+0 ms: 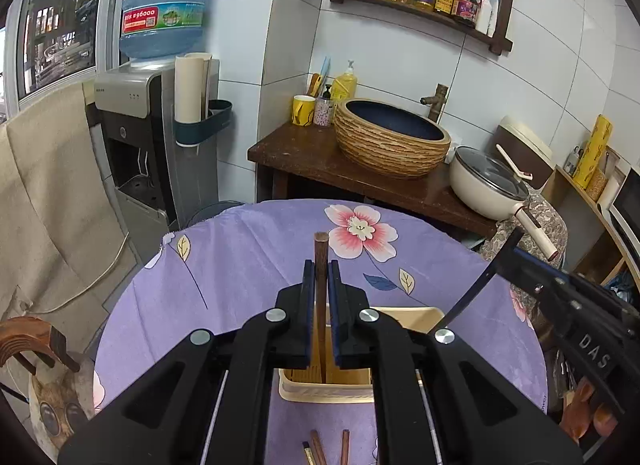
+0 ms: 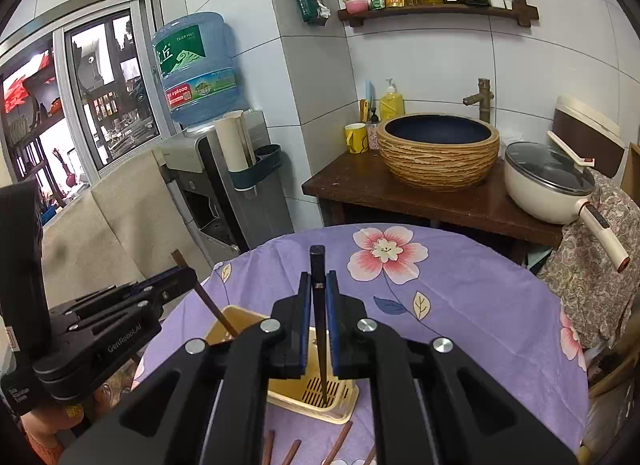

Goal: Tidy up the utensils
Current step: 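Open both tools to release the chopsticks and withdraw, then grasp a wooden chopstick with the right tool while the left tool grasps another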

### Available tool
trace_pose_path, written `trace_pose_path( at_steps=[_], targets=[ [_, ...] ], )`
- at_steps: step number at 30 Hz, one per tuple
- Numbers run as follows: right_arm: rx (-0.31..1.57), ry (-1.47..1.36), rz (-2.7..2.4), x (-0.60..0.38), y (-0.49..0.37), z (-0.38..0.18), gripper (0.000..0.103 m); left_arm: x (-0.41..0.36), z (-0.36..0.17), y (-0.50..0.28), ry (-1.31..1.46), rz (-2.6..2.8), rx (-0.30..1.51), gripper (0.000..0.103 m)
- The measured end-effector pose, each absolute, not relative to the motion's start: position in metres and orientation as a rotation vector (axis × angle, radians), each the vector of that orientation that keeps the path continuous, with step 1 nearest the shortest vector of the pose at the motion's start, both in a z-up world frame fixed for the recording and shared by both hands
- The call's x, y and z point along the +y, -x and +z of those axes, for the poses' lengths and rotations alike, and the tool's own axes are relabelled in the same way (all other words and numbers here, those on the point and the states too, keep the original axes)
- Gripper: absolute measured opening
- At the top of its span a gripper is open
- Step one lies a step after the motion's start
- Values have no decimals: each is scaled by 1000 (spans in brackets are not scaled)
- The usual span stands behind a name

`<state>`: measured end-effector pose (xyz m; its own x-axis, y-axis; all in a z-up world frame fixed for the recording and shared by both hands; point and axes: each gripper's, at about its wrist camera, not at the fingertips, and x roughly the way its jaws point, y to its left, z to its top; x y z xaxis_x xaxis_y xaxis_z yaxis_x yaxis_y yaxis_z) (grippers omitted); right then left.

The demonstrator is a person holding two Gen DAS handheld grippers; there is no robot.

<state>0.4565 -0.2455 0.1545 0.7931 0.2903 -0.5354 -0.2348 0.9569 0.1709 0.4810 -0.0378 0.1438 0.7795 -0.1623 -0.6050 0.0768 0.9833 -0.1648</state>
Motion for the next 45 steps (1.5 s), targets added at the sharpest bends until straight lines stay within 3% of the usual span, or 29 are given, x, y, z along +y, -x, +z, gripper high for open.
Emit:
trace_pose_path(
  at_steps=[8,10,11,12,13,14,15,21,27,39,45],
  targets=[
    [586,-93,255,-246,-460,149,12,-37,137,-485,136,-131,663,7],
    [576,-97,250,-248,-459,148,34,-37,137,-484,135,-135,664,8],
    [563,-103,246,-249,-457,148,41,-36,138,-482,133,-138,661,13],
    [552,-108,242,-251,-454,148,48,-36,139,-479,132,-147,653,28],
    [545,-107,236,-253,-453,148,48,-36,140,-476,137,-152,644,41],
    [539,-104,232,-253,-450,148,48,-34,142,-471,149,-158,627,66],
    [529,-100,221,-255,-446,148,48,-31,144,-463,169,-164,599,77],
    [474,-79,192,-265,-410,141,55,-23,138,-412,146,-168,527,92],
    [498,12,169,-267,-366,99,63,-15,99,-366,64,-181,588,96],
    [773,-38,107,-270,-329,-19,62,-15,-20,-311,35,-122,814,94],
    [842,-27,99,-261,-344,-38,49,-25,-39,-310,20,-143,865,81]
  ],
)
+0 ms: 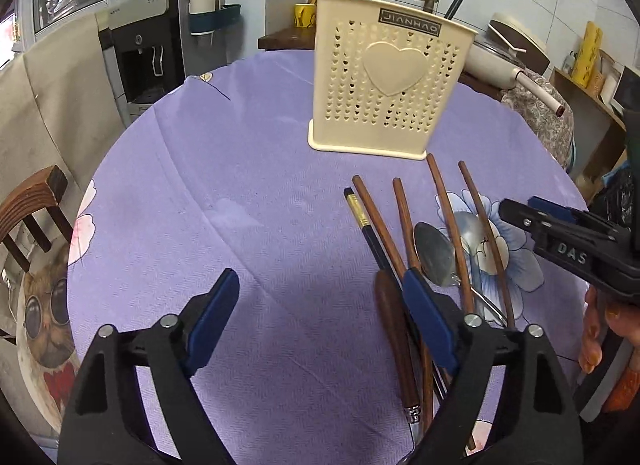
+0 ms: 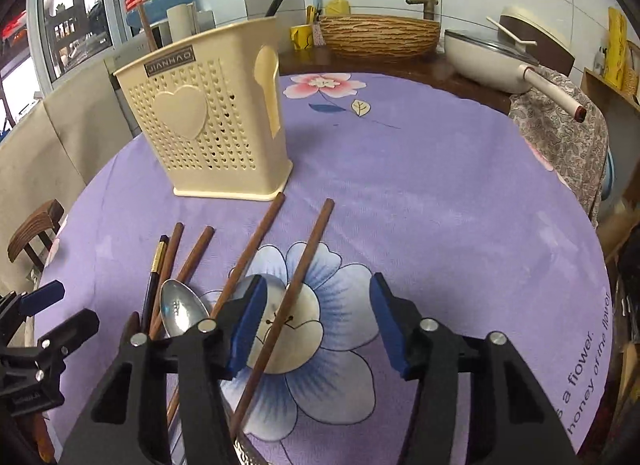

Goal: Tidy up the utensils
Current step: 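Grasp a wooden chopstick with the right tool while the left tool grasps another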

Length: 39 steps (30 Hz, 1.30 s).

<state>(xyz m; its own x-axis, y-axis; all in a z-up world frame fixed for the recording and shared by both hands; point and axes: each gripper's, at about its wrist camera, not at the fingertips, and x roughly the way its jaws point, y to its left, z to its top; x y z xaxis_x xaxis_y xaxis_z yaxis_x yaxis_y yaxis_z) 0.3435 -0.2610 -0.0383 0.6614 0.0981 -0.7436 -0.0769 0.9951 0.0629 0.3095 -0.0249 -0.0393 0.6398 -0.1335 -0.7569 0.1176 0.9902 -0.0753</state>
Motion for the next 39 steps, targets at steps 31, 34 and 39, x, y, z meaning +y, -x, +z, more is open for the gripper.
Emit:
trace_pose_path(
  at_steps=[31,34,39],
  targets=[
    [921,-33,9,-253,-418,-60,11,-69,-30,-370,-45,-253,919,51],
    [927,-56,22,-257,-417,-60,10,-81,-35,-380,-54,-272,941,42],
    [924,-76,34,-260,-415,-60,8,-100,-45,-397,-85,-279,972,27]
  ],
)
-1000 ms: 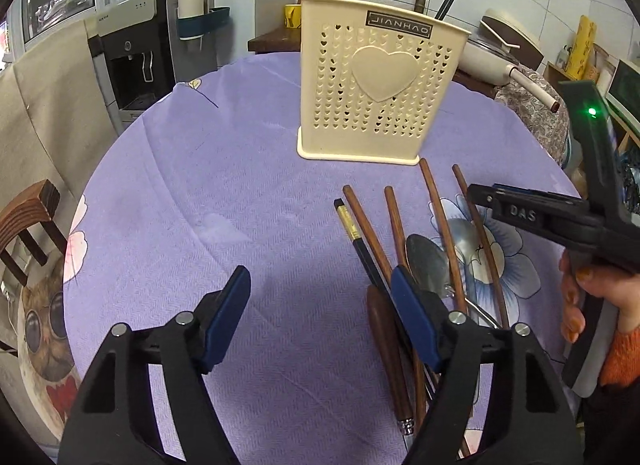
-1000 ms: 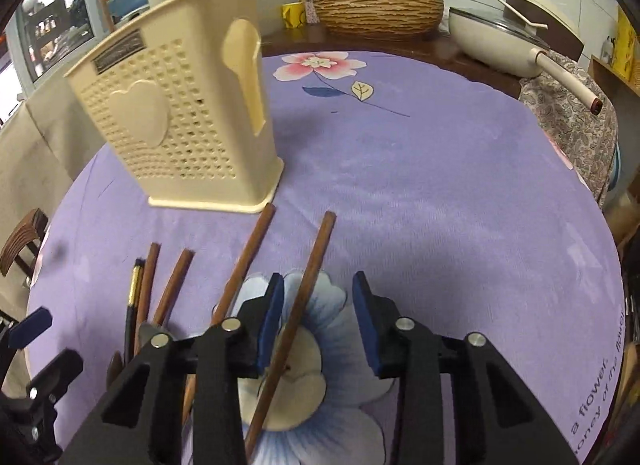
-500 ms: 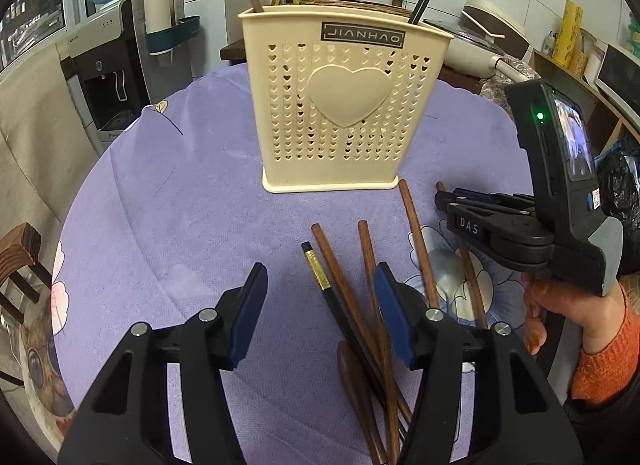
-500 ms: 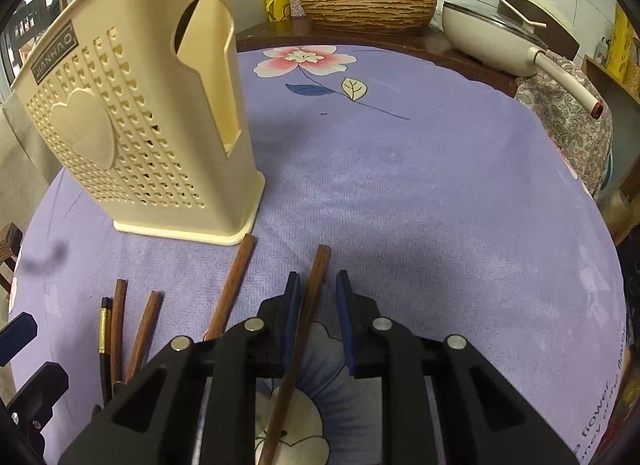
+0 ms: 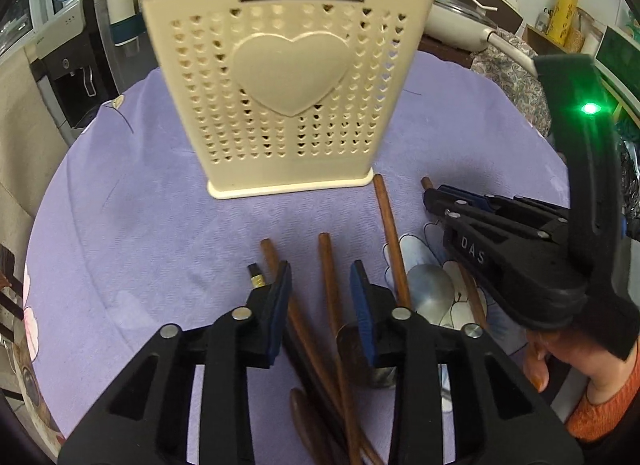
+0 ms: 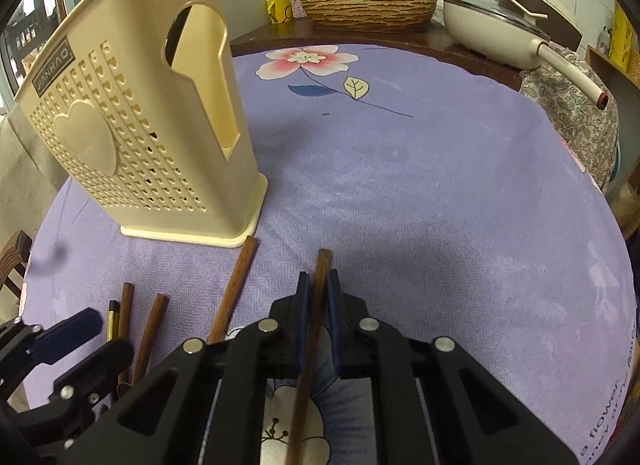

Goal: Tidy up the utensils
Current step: 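Grasp a wooden chopstick with the right tool while the left tool grasps another, then lift the chopsticks and insert them into the cream holder with both tools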

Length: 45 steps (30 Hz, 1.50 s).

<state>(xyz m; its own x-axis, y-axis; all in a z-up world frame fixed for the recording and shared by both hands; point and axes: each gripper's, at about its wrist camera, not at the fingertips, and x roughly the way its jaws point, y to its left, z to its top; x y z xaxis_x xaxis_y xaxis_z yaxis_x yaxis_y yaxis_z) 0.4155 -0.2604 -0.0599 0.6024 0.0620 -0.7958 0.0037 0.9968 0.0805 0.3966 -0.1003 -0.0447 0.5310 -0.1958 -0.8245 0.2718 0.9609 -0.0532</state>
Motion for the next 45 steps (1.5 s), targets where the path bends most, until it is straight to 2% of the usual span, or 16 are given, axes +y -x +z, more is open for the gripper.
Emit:
trace_pose_path(
  at_steps=[6,17,22,29,39,45],
  targets=[
    [921,-94,35,-262,-416,-61,8,-116,-57,-405,-94,-275,993,20],
    [908,-73,27,-259,-413,-62,8,-120,-68,-408,-80,-250,981,19],
    [909,-72,22,-259,-412,-62,8,-121,-69,-410,-86,-227,976,8],
    [913,-160,50,-270,-414,-57,7,-112,-66,-414,-40,-233,987,7],
    [822,-243,122,-289,-400,-22,7,-73,-11,-401,56,-219,851,7],
    [698,-221,178,-298,-374,26,7,-43,34,-376,95,-229,748,7]
  ],
)
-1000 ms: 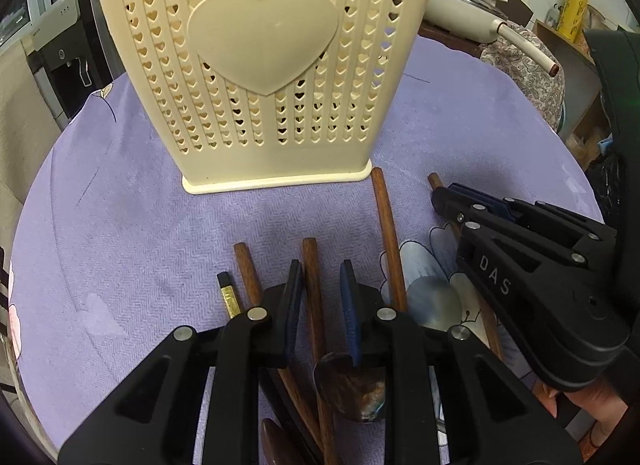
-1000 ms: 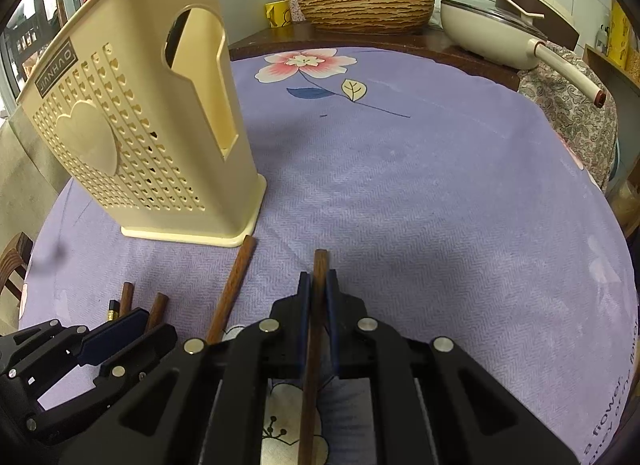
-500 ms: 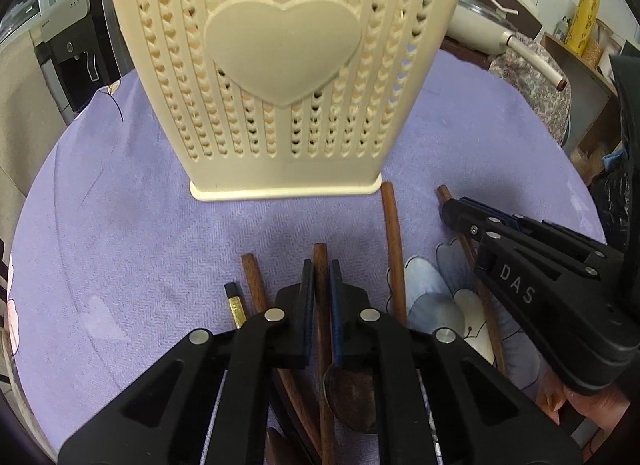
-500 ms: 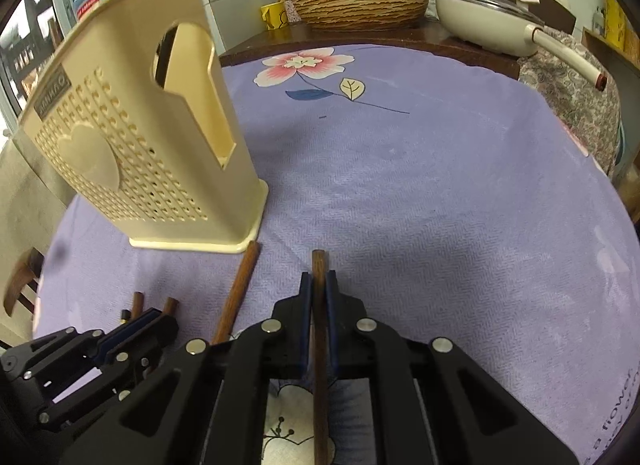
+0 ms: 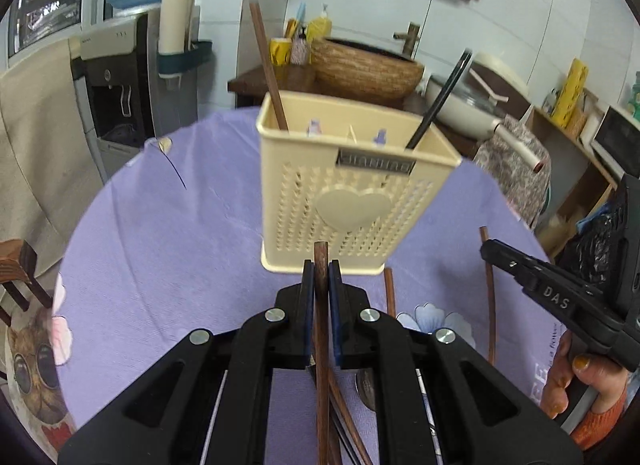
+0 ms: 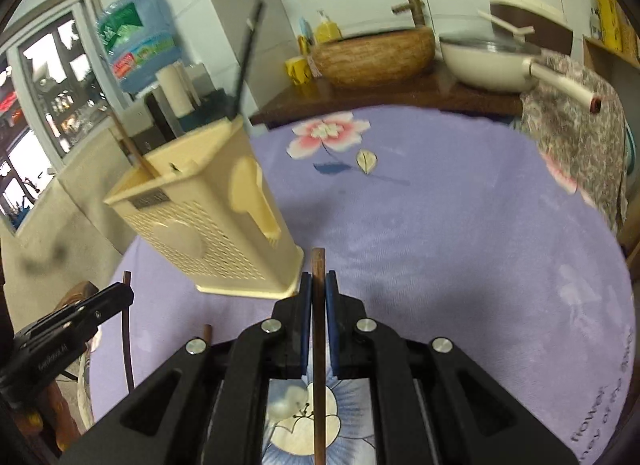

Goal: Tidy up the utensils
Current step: 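Lift the chopsticks and insert them into the cream holder with both tools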

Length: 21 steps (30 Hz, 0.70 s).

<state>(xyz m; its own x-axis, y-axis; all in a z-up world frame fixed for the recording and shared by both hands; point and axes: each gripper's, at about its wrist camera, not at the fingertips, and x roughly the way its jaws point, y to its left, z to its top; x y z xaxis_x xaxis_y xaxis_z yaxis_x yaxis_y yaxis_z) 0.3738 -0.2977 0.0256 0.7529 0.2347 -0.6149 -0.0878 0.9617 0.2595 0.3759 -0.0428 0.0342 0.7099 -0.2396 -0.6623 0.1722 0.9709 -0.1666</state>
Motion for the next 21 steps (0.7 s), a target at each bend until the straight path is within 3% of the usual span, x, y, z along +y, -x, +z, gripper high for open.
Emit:
trace_pose_path(
  at_steps=[9,21],
  targets=[
    [506,-140,265,-313,-305,102,7,-7,96,-314,117,-229,564,7],
    [481,-73,314,-308,-279,122,7,5,113,-286,108,-230,519,7]
  ],
)
